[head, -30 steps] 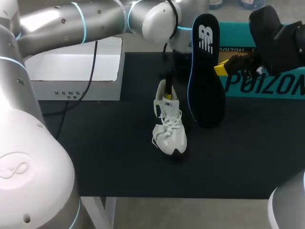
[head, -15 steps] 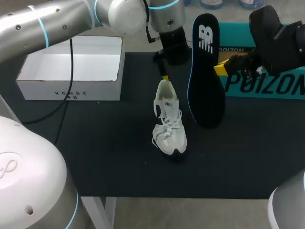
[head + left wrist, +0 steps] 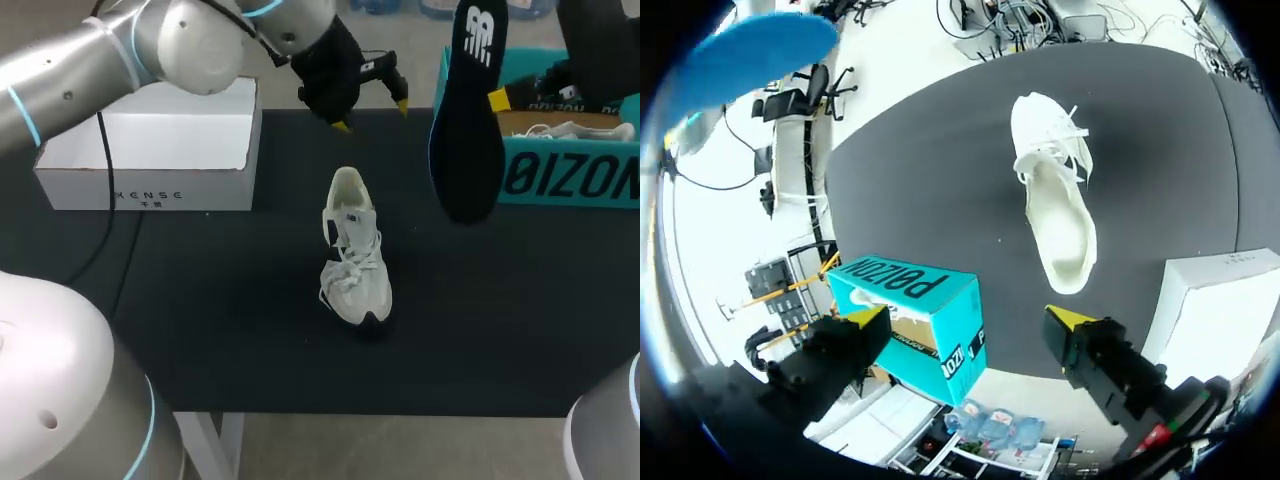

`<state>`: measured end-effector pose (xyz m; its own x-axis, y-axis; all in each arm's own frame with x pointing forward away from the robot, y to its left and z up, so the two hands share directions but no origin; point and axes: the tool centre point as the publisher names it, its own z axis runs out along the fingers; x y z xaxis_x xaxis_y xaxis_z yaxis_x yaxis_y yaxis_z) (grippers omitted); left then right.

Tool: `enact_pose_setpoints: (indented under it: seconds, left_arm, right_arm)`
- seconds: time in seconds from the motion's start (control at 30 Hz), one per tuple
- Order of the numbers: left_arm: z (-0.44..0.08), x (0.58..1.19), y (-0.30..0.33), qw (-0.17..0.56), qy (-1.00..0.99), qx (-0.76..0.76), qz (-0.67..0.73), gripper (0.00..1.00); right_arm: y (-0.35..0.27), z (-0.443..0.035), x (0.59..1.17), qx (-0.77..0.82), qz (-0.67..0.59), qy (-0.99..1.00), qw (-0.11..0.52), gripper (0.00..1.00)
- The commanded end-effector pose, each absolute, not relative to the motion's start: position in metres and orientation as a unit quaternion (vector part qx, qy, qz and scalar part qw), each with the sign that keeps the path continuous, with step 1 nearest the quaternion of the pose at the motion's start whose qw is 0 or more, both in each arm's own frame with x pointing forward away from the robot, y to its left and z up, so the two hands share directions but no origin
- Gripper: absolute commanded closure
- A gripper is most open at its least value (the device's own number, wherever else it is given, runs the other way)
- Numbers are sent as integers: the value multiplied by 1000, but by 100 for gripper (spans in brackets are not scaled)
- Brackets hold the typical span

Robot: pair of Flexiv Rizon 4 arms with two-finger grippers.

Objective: Take the shoe out of the shoebox, open the shoe tongue, remove and reinsert the insole, then place the shoe into the shoebox

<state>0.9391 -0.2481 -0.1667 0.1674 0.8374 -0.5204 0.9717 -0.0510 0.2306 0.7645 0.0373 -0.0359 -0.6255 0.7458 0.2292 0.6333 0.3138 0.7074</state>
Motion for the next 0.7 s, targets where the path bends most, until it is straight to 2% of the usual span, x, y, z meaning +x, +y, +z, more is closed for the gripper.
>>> enact_pose_setpoints:
  seconds: [0.03, 0.23, 0.53, 0.7]
  left_arm:
    - [-153, 924, -235, 362, 586, 705, -168, 0]
    - [-139, 926, -248, 370, 564, 719, -168, 0]
    - [-129, 931, -256, 395, 564, 697, -202, 0]
    - [-127, 936, -256, 386, 594, 669, -226, 0]
  right_arm:
    - [37, -32, 830, 463, 357, 812, 1, 100]
    - [29, -38, 860, 482, 364, 797, -25, 100]
    - [22, -31, 873, 485, 389, 781, -63, 100]
    - [20, -31, 874, 500, 382, 775, -57, 100]
